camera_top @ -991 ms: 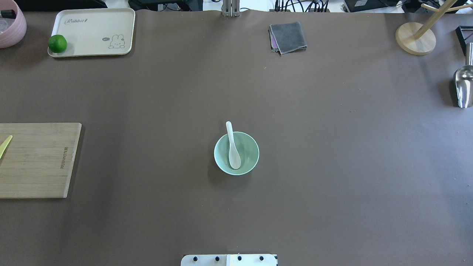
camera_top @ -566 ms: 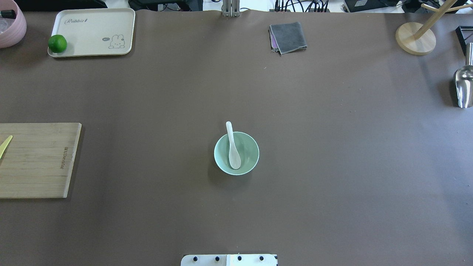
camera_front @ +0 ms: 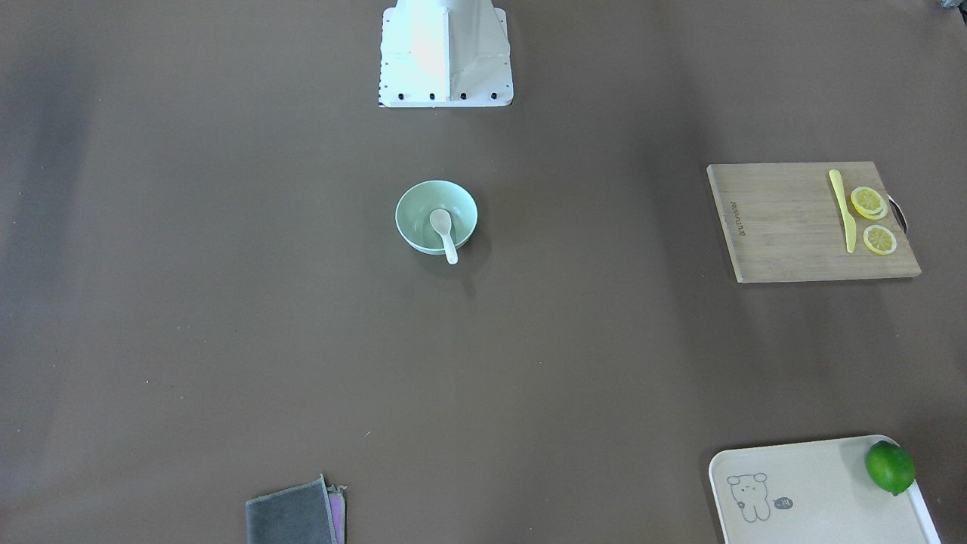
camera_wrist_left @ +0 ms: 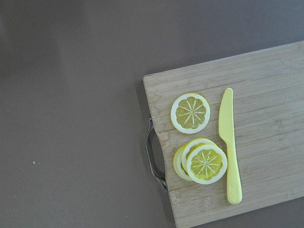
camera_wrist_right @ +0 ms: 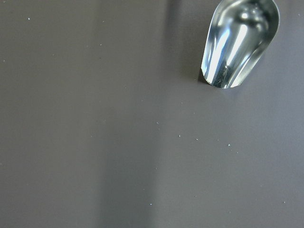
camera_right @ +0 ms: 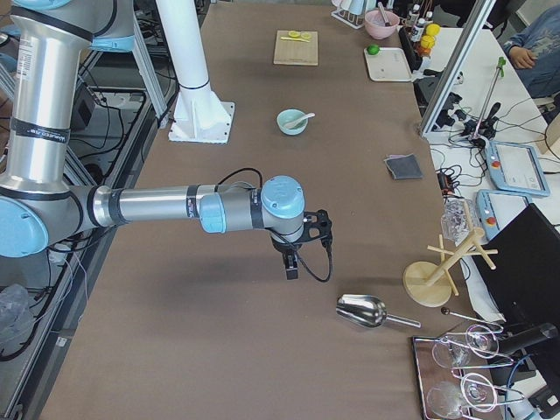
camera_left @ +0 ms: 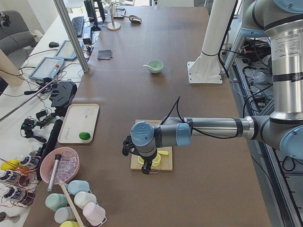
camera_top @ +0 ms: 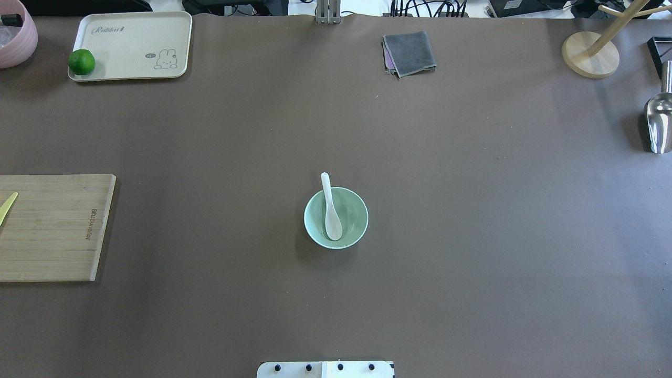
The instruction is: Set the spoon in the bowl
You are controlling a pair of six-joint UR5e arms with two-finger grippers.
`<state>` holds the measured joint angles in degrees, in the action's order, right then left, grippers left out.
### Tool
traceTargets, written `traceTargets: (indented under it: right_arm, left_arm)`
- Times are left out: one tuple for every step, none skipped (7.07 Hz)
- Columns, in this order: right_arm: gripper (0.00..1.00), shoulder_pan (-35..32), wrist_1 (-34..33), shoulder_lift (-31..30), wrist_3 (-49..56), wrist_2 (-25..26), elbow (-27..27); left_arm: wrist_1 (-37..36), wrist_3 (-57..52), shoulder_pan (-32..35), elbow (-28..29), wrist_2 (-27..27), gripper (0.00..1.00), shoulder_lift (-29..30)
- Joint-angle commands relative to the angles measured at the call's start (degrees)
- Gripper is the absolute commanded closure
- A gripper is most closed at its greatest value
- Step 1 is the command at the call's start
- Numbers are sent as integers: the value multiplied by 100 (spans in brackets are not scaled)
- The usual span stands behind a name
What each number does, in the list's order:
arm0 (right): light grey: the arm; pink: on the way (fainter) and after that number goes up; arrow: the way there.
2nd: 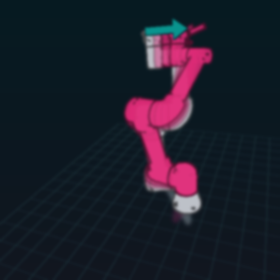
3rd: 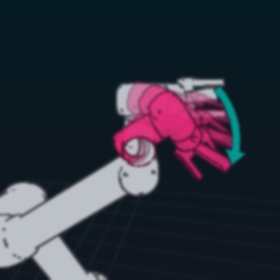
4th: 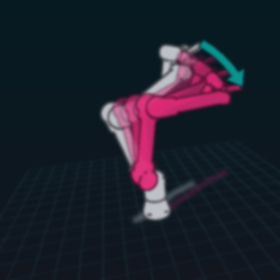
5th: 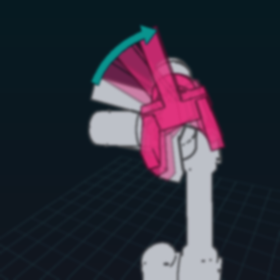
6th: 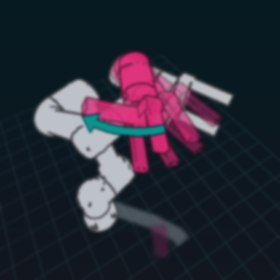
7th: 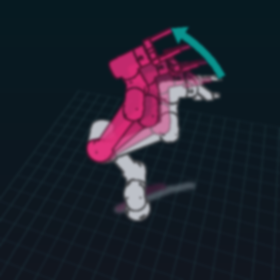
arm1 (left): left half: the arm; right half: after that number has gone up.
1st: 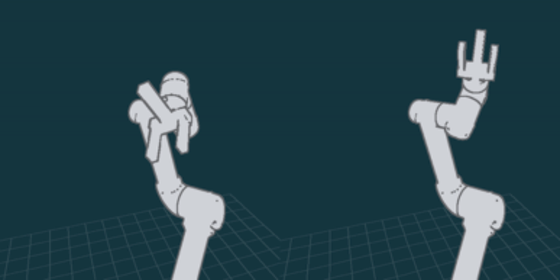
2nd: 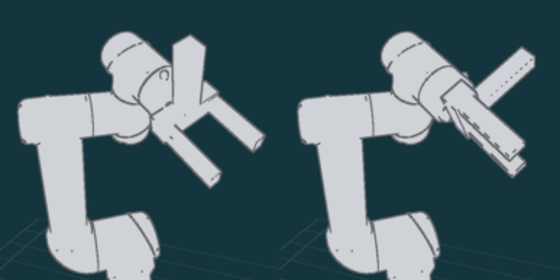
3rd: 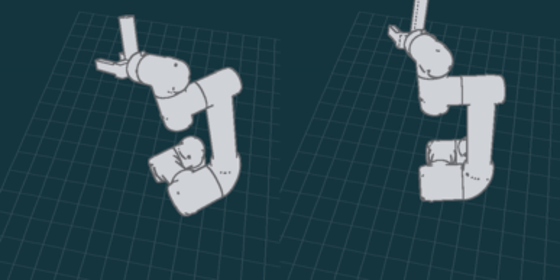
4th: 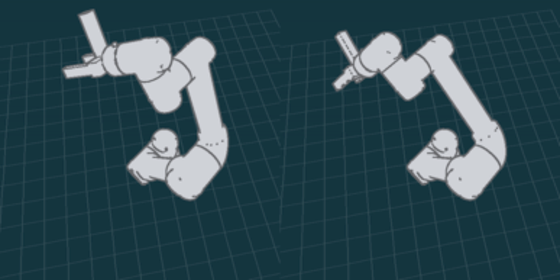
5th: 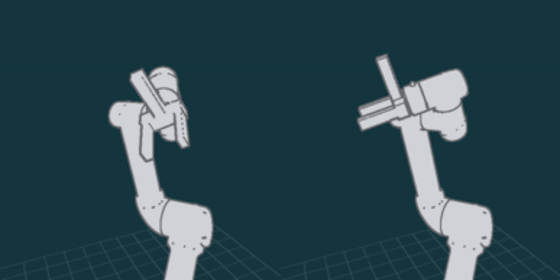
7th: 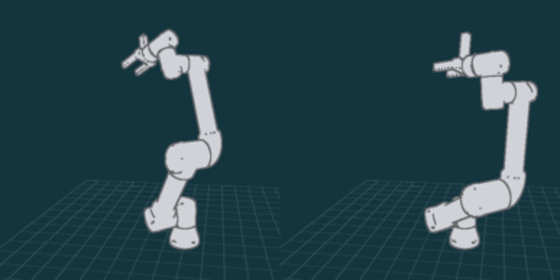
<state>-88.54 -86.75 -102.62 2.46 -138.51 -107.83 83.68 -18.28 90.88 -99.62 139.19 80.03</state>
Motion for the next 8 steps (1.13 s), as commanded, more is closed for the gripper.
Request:
traceTargets:
  right_arm:
    - [0,-49,0,-12,0,-18,-19]
    - [0,-32,0,-21,0,-18,-28]
    - [0,-32,0,-21,0,-18,-19]
    - [0,-32,0,-21,0,-26,-28]
    - [0,-32,0,-21,0,-18,-2]
    - [0,-32,0,-38,0,-26,-10]
    - [0,-32,9,-47,0,-35,-28]
    - [0,-32,18,5,0,34,33]
  left_arm:
    - [-1,0,-9,30,3,2,4]
    - [-1,0,-9,39,3,2,4]
    - [-1,0,-9,30,3,2,4]
    - [-1,0,-9,30,3,2,12]
    - [-1,0,-9,39,3,2,39]
    - [-1,0,-17,30,3,2,108]
    - [-1,0,-17,30,12,2,127]
    - [-1,9,-9,-4,12,2,109]
